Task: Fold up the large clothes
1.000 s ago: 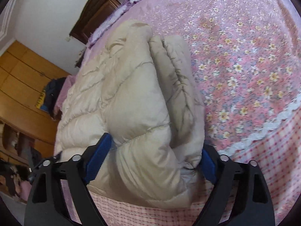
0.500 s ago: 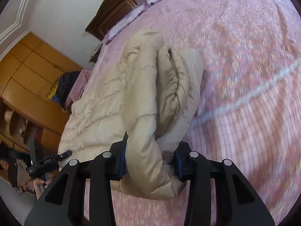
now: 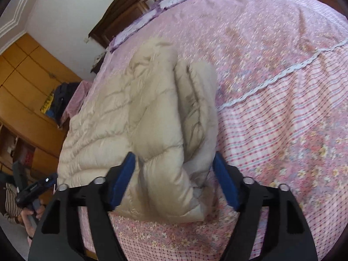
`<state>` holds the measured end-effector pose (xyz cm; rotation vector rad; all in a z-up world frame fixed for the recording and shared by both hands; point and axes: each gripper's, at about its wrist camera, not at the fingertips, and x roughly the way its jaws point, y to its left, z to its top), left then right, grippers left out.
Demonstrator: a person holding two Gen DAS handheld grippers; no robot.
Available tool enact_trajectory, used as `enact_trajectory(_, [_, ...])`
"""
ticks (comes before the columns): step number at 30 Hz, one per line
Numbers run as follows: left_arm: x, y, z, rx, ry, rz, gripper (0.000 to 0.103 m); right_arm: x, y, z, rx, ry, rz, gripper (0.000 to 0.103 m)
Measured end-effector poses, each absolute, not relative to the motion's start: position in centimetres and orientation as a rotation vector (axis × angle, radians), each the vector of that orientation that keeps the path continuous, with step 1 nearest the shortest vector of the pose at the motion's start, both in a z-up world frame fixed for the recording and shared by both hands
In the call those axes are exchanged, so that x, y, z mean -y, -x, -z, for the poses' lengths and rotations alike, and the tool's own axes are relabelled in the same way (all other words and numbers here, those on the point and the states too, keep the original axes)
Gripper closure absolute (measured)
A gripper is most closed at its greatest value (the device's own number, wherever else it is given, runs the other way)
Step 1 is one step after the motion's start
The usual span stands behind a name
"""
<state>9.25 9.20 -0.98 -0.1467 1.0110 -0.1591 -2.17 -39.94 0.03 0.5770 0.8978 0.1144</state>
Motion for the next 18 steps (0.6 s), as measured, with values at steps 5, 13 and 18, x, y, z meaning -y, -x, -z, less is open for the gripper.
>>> enact_trajectory(5, [-9.4,-10.3,-0.4,-0.985,0.098,0.119,0.036,41.0,2.0,0.6,-0.9,-0.59,-0.099,0.022])
enact_trajectory(13, [-3.5,-11.7,-0.7,-0.959,0.092,0.268,0.036,40.2,-0.6,2.7,-0.977,-0.641,-0.155,0.02])
enact_trajectory(18, [1.4,-12.8,0.7,-1.002,0.055,0.374,0.036,39.6,-2.7,3.5,-1.007,-0.676,-0.204,0.019])
